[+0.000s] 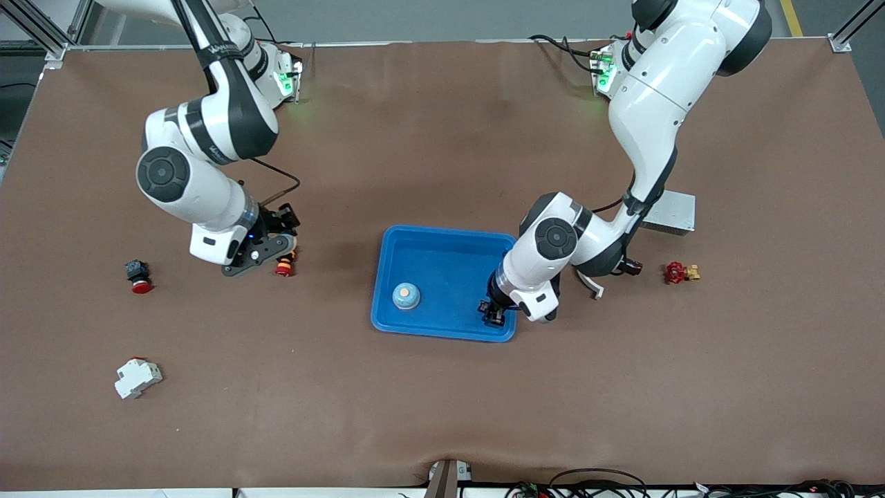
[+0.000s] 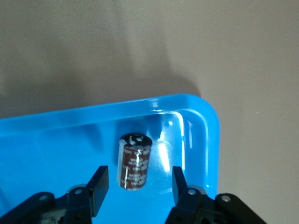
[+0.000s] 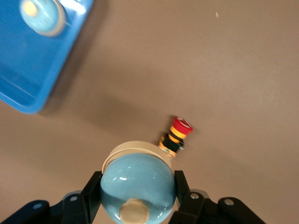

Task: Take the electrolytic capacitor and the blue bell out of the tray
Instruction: 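Lift the bell with the right gripper while the left gripper grasps the capacitor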

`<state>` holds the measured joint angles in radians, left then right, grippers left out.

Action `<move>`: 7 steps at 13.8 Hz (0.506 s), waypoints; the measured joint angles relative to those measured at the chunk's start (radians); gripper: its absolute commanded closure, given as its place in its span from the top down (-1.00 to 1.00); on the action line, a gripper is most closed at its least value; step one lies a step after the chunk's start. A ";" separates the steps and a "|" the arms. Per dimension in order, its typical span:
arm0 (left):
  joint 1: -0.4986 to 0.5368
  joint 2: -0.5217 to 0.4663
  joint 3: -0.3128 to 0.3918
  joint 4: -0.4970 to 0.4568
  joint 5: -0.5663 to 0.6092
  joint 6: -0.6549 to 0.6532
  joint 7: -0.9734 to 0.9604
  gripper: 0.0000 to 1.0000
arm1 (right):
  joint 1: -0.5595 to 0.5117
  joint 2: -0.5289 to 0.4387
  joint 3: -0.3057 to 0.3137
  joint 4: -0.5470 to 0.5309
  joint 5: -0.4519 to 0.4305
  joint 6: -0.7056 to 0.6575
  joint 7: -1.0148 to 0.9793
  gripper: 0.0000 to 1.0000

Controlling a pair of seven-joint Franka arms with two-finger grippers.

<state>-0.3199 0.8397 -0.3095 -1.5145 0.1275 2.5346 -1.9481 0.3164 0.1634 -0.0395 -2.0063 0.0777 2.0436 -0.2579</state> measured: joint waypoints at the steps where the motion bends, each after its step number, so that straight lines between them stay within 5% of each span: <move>1: -0.010 0.007 0.006 0.000 0.000 0.000 -0.002 0.05 | -0.025 -0.005 0.000 -0.016 -0.006 0.001 -0.044 -0.81; 3: -0.022 0.019 0.021 0.000 0.000 0.000 -0.004 -0.32 | -0.099 -0.005 -0.002 -0.033 -0.008 0.005 -0.151 -0.81; 5: -0.023 0.022 0.027 0.001 0.000 0.000 -0.004 -0.94 | -0.169 -0.002 -0.003 -0.041 -0.009 0.006 -0.241 -0.81; 7: -0.022 0.022 0.029 0.009 0.000 0.001 -0.004 -1.00 | -0.214 0.008 -0.003 -0.051 -0.024 0.025 -0.320 -0.81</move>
<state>-0.3424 0.8613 -0.2810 -1.5059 0.1275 2.5353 -1.9521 0.1020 0.1710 -0.0427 -2.0573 0.0541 2.0683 -0.5776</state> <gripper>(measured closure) 0.665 0.344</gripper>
